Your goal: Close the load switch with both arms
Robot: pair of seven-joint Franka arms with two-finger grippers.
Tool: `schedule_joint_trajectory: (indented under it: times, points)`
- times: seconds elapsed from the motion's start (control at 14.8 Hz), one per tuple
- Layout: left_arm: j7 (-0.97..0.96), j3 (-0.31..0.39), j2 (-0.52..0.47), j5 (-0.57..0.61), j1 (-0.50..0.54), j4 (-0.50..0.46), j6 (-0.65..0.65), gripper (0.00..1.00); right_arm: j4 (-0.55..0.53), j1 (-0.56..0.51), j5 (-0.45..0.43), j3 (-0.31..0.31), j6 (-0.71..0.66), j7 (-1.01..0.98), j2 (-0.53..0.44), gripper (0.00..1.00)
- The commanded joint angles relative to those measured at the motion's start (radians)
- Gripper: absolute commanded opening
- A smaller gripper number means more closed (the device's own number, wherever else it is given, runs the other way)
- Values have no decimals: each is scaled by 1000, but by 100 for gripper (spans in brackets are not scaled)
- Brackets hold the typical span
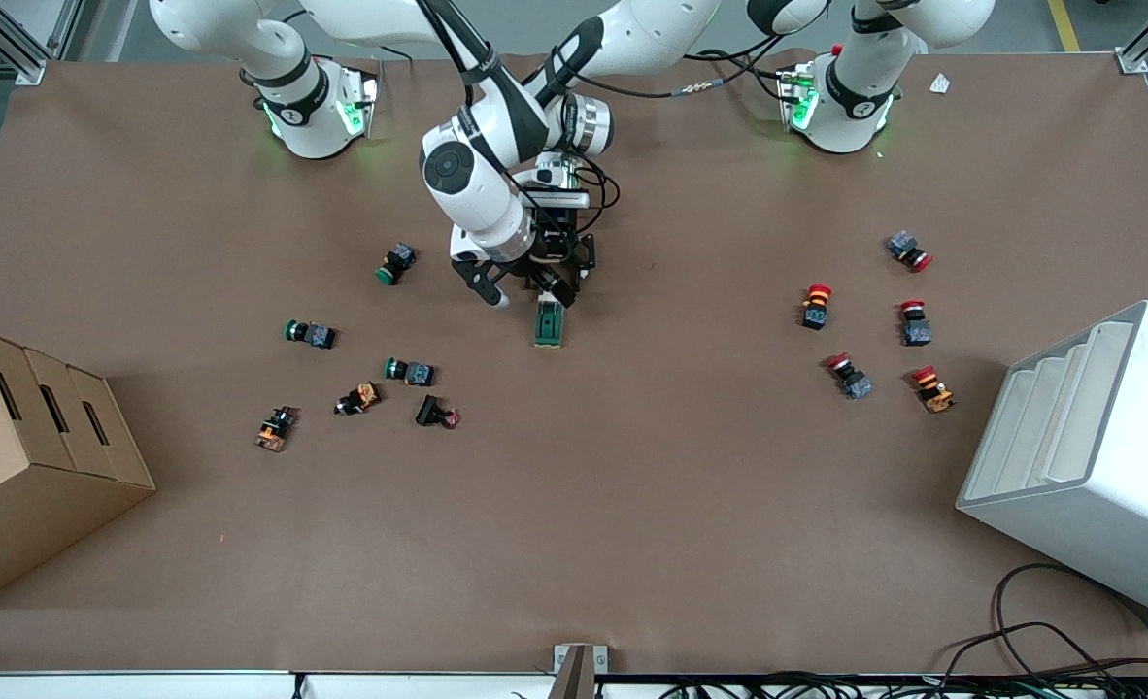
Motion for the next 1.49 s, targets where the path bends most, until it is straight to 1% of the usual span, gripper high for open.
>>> schedule_joint_trajectory:
  times: [0.0, 0.27, 0.61, 0.88, 1.29, 1.42]
  points:
    - [-33, 8, 49, -3, -3, 3, 10, 100, 38, 23, 27, -12, 2, 29, 34, 100]
    - [-33, 8, 49, -3, -3, 1, 10, 100, 87, 23, 27, -12, 2, 41, 86, 100]
    - [-33, 8, 49, -3, -3, 3, 10, 100, 134, 6, 27, -15, 2, 41, 123, 100]
    - [-34, 8, 49, -3, -3, 3, 10, 100, 190, -36, 22, -18, -10, 31, 134, 100]
    - [-34, 8, 49, -3, -3, 1, 10, 100, 219, -94, 11, -21, -18, -41, 132, 100]
    - [-34, 8, 49, -3, -3, 1, 10, 100, 222, -97, 11, -21, -18, -48, 132, 100]
